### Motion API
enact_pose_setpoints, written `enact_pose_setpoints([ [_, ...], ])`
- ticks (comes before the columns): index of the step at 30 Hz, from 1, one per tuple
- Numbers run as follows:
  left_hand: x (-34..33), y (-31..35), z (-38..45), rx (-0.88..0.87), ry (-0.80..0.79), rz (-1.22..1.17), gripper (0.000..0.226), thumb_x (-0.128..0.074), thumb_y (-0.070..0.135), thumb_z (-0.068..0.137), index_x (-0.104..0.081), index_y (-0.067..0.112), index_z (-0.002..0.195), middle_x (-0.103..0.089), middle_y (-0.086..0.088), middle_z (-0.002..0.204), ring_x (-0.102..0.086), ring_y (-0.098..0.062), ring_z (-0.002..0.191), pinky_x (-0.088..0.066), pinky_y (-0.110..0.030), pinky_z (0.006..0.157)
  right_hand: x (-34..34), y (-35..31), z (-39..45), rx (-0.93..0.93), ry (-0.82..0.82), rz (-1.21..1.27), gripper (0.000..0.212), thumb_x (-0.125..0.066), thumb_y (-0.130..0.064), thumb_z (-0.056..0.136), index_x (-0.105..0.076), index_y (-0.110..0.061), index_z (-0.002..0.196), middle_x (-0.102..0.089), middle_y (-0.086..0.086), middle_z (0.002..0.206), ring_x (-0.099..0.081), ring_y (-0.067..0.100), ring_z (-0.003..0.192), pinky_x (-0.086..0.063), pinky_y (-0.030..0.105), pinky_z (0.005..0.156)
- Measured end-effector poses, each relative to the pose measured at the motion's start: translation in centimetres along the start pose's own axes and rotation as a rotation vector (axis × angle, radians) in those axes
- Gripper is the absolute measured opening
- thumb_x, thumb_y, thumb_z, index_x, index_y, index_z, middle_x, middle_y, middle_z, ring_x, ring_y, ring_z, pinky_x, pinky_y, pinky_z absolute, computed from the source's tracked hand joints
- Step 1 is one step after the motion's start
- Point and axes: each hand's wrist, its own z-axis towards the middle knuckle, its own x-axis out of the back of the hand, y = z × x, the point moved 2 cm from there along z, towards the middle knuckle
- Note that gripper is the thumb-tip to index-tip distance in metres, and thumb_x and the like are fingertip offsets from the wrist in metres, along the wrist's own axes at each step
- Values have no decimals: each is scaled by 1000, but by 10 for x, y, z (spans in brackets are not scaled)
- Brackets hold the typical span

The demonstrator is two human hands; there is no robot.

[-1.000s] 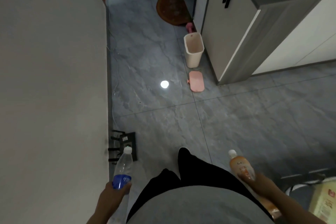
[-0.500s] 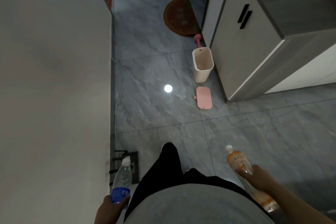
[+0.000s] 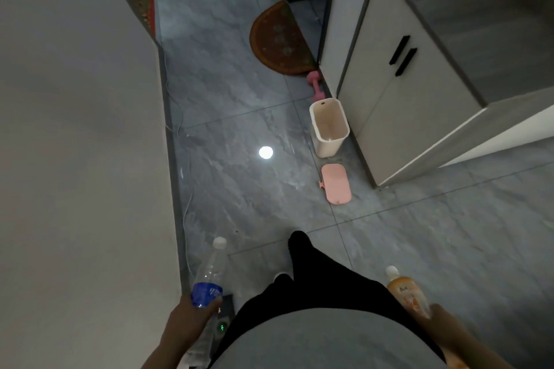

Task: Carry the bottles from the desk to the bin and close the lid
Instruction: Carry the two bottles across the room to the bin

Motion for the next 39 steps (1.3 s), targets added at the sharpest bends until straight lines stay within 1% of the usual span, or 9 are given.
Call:
enact_pose_setpoints([
  [2, 7, 18, 13, 8, 4, 12, 58, -74, 38, 74, -53, 2, 115, -63, -21, 111, -60, -33, 99, -39, -31, 74, 12, -23, 9, -6, 6, -11, 71, -55, -56, 83, -51, 1, 124, -60, 19, 120, -60, 29, 100, -39, 26, 77],
  [8, 27, 64, 39, 81, 27, -15, 62, -75, 39, 73, -53, 0, 116, -63, -25, 113, -62, -36, 100, -47, -37, 84, 65, -114, 35, 80, 55, -54, 76, -52, -58, 84, -44, 2, 129, -55, 22, 130, -55, 34, 118, -41, 33, 93],
  [13, 45, 83, 55, 194, 1, -45, 61, -76, 38, 73, -57, -5, 112, -64, -27, 110, -63, -36, 99, -47, -38, 87, 99, -183, 45, 172, 79, -48, 75, -53, -59, 83, -45, 1, 128, -56, 24, 128, -56, 36, 114, -42, 36, 93],
  [17, 65, 110, 75, 241, -37, -24, 65, -75, 33, 75, -55, -9, 120, -61, -29, 118, -61, -36, 105, -43, -38, 94, 113, -221, 48, 181, 67, -44, 76, -52, -60, 83, -43, -2, 131, -55, 23, 131, -55, 36, 116, -43, 36, 93],
  [20, 86, 135, 95, 181, -52, -7, 72, -67, 49, 74, -49, -2, 121, -61, -24, 117, -59, -33, 104, -44, -36, 91, 114, -240, 52, 134, 48, -42, 75, -50, -60, 84, -43, -1, 130, -55, 22, 130, -55, 35, 115, -43, 36, 92],
  [24, 124, 182, 143, 134, -59, 57, 57, -74, 35, 75, -56, -4, 112, -65, -27, 108, -64, -37, 99, -47, -38, 86, 109, -265, 53, 59, 32, 8, 73, -52, -57, 84, -43, 1, 128, -56, 22, 129, -56, 34, 114, -41, 34, 87],
  [29, 167, 243, 195, 2, -69, 176, 53, -72, 45, 73, -52, 7, 104, -65, -19, 98, -64, -33, 89, -45, -34, 69, 95, -292, 45, -30, 10, 115, 70, -53, -54, 86, -46, 1, 127, -57, 21, 126, -57, 34, 112, -41, 30, 83],
  [33, 189, 291, 234, -72, -76, 268, 56, -71, 48, 73, -53, 6, 105, -63, -15, 92, -59, -30, 80, -40, -32, 65, 84, -305, 43, -85, -26, 184, 66, -51, -52, 88, -47, 2, 125, -60, 21, 122, -60, 33, 109, -42, 27, 81],
  [39, 200, 357, 272, -130, -103, 378, 51, -71, 46, 74, -52, 10, 103, -63, -16, 100, -59, -29, 88, -40, -31, 71, 102, -338, 51, -157, 13, 286, 71, -56, -50, 85, -44, 5, 128, -58, 27, 126, -58, 36, 113, -41, 32, 83],
])
